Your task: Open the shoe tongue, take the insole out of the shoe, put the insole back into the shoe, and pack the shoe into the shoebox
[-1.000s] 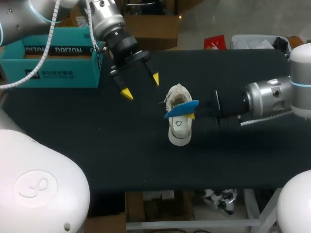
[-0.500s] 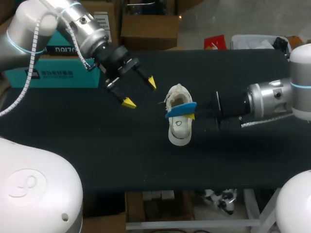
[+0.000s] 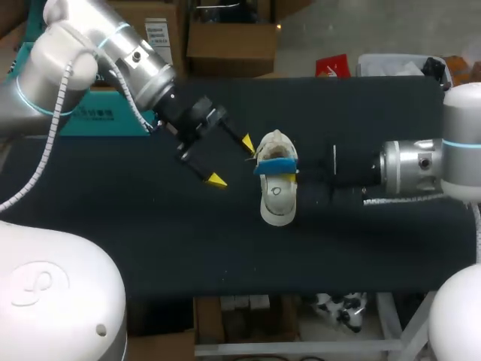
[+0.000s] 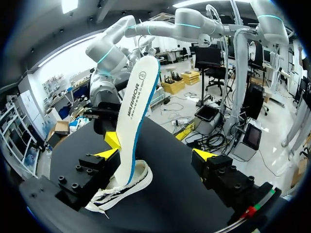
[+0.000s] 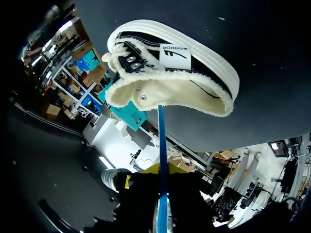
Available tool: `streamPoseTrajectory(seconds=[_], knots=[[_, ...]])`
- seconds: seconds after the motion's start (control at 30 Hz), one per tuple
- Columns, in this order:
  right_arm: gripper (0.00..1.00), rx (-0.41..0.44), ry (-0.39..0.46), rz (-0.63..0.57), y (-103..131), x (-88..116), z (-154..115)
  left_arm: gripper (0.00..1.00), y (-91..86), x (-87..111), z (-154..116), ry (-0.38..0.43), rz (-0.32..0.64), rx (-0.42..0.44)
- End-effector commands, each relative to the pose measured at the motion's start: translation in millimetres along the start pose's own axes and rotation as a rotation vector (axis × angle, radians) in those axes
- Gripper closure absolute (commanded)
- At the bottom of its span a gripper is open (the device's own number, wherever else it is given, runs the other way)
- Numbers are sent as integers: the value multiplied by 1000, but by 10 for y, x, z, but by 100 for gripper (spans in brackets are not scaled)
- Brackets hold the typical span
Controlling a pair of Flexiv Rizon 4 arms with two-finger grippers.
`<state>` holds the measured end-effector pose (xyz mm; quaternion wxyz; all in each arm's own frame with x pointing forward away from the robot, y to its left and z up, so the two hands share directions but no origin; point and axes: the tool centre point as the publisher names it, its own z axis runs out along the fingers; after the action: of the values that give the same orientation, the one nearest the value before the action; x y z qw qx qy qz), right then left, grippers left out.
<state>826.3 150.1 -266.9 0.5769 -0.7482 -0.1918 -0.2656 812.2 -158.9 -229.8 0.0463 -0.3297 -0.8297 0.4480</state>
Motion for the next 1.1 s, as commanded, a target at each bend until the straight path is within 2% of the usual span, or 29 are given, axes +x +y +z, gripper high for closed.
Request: streamPoseTrajectory(seconds=[0.03, 0.2, 0.33, 0.43, 0.5, 0.53, 0.83, 0.9, 1.0, 1.03, 1.07, 1.1], knots=[[100, -36, 62, 10, -69, -92, 0, 0, -30, 25, 187, -219, 28, -21], [100, -48, 100, 35, -47, -144, -5, 2, 43, -19, 285, -286, 60, -51], [100, -55, 114, 37, -59, -153, -19, 27, 127, -55, 321, -301, 68, -55], [100, -59, 122, 34, -75, -148, -24, 40, 189, -87, 329, -313, 69, -32], [100, -54, 124, 33, -75, -139, -10, 44, 233, -121, 363, -324, 66, -39], [100, -54, 124, 34, -69, -133, -1, 51, 252, -132, 387, -330, 69, -40], [100, -68, 129, 42, -6, -101, 41, 58, 283, -230, 497, -333, 92, -31], [100, -77, 130, 41, -7, -99, 45, 66, 275, -243, 505, -327, 98, -24], [100, -79, 132, 42, -7, -97, 47, 73, 273, -268, 512, -334, 103, -29], [100, -79, 132, 43, -1, -95, 49, 84, 274, -278, 516, -334, 103, -29], [100, -79, 133, 44, 6, -94, 52, 100, 276, -294, 524, -334, 104, -29], [100, -78, 132, 45, 14, -94, 58, 100, 278, -306, 534, -335, 105, -37]])
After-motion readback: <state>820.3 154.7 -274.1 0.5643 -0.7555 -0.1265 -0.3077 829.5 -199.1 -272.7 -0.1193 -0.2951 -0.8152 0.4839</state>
